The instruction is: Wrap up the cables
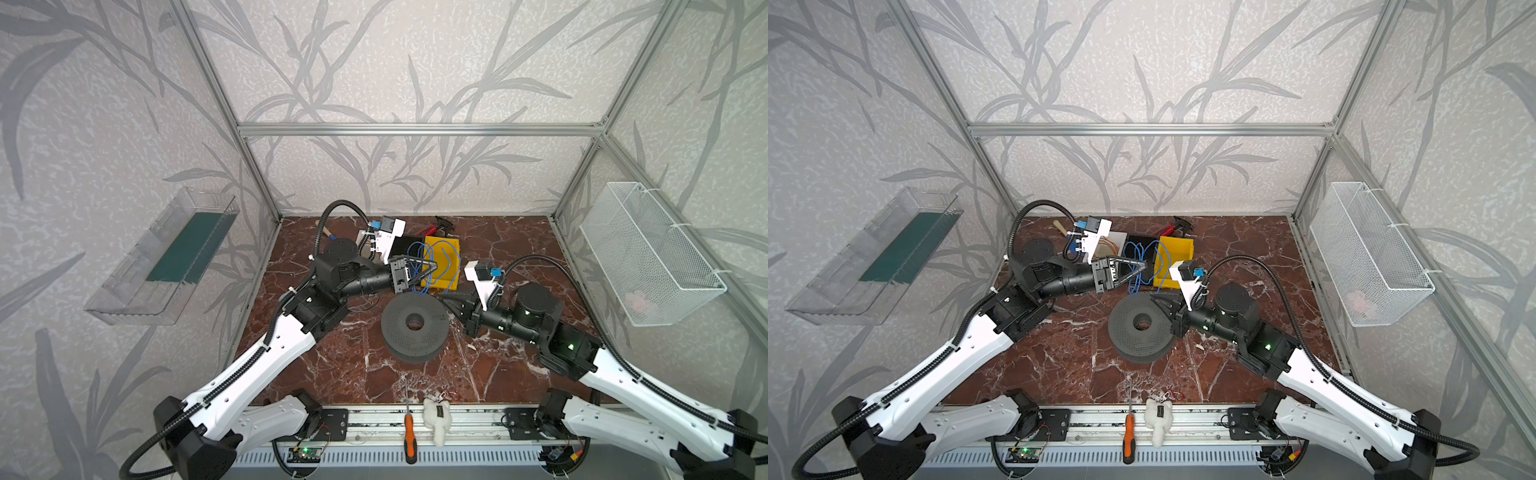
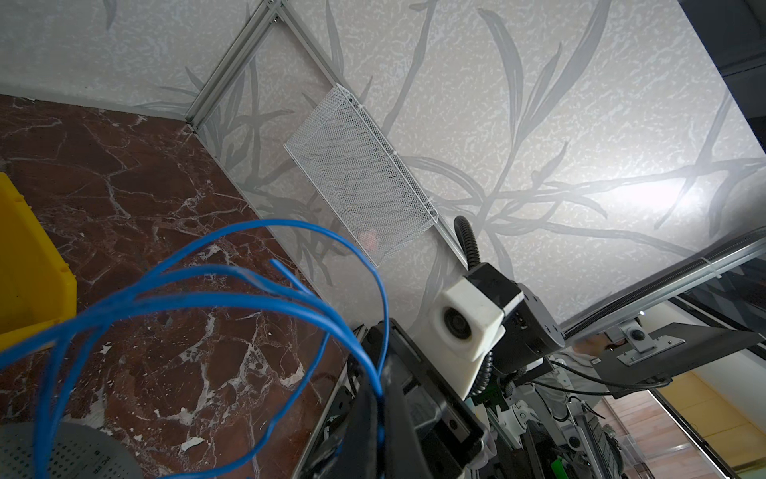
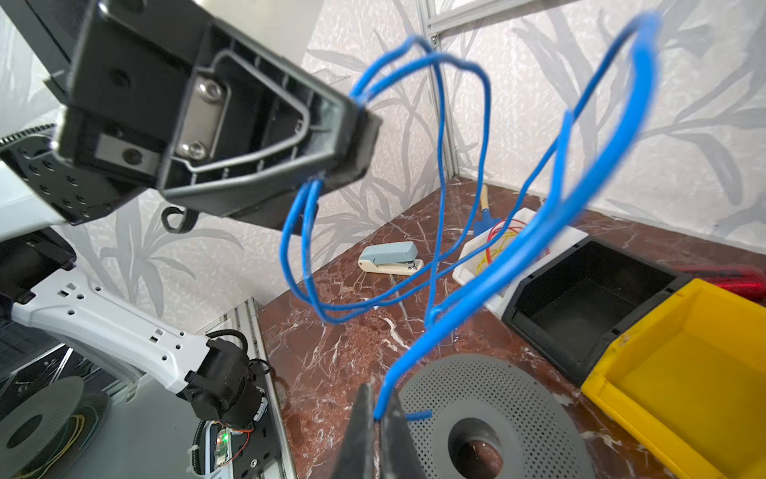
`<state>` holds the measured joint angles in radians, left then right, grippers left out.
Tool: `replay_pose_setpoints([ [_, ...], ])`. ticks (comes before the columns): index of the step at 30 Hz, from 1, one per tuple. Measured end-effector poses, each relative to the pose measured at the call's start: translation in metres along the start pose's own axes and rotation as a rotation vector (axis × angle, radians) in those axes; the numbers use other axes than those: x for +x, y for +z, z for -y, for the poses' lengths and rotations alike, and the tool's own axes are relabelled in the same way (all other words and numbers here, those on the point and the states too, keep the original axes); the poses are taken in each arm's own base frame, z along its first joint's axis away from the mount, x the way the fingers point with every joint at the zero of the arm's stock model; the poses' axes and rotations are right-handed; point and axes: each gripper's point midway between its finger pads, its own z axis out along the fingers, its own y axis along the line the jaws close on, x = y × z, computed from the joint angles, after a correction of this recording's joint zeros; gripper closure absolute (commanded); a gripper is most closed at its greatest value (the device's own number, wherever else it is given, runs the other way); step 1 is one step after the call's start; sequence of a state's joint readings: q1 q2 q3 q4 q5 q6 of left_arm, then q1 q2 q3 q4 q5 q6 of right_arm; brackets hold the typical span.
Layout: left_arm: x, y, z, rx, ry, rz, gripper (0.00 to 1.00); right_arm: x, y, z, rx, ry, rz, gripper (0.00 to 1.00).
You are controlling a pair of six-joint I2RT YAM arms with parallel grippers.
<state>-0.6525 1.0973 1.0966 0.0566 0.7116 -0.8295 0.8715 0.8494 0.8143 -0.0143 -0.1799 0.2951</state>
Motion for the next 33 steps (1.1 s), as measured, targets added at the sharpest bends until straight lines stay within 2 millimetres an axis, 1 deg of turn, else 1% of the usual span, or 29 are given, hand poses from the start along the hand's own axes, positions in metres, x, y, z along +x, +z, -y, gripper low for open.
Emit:
replay_pose_setpoints([
  [3,0.002,-0.001,-0.001,-0.008,0.000,-0.008,1.00,0.002,-0.009,0.018,0.108,0.009,-0.019,1.00],
  [5,0.006,-0.003,-0.003,-0.019,-0.003,-0.021,1.00,0.006,-0.016,0.038,0.204,0.021,-0.038,1.00],
  [6,0.007,-0.005,-0.003,-0.028,0.001,-0.028,1.00,0.008,-0.021,0.052,0.262,0.036,-0.048,1.00],
  [8,0.008,-0.010,-0.002,-0.053,0.008,-0.038,1.00,0.009,-0.036,0.079,0.376,0.070,-0.054,1.00],
  [10,0.005,-0.019,0.001,-0.087,0.032,-0.039,1.00,0.009,-0.058,0.107,0.498,0.111,-0.045,1.00],
  [12,0.000,-0.028,0.006,-0.113,0.061,-0.026,1.00,0.008,-0.080,0.130,0.605,0.148,-0.033,1.00],
  [16,-0.009,-0.045,0.011,-0.144,0.095,0.014,1.00,0.009,-0.116,0.169,0.762,0.237,-0.018,1.00],
  [19,-0.011,-0.049,0.007,-0.166,0.095,0.025,1.00,0.020,-0.132,0.188,0.831,0.299,-0.040,1.00],
  [21,-0.013,-0.051,0.003,-0.180,0.090,0.032,1.00,0.025,-0.136,0.194,0.845,0.325,-0.056,1.00],
  [23,-0.015,-0.052,0.001,-0.189,0.089,0.040,1.00,0.032,-0.135,0.197,0.841,0.346,-0.079,1.00],
  [27,-0.015,-0.051,-0.004,-0.197,0.085,0.031,1.00,0.039,-0.126,0.192,0.787,0.366,-0.103,1.00],
  [29,-0.013,-0.048,-0.006,-0.192,0.079,0.018,1.00,0.041,-0.116,0.186,0.714,0.377,-0.100,1.00],
  [32,-0.013,-0.040,-0.010,-0.175,0.065,-0.001,1.00,0.043,-0.093,0.173,0.551,0.420,-0.090,1.00],
  [33,-0.013,-0.038,-0.011,-0.172,0.062,-0.003,1.00,0.045,-0.087,0.168,0.506,0.433,-0.092,0.95],
])
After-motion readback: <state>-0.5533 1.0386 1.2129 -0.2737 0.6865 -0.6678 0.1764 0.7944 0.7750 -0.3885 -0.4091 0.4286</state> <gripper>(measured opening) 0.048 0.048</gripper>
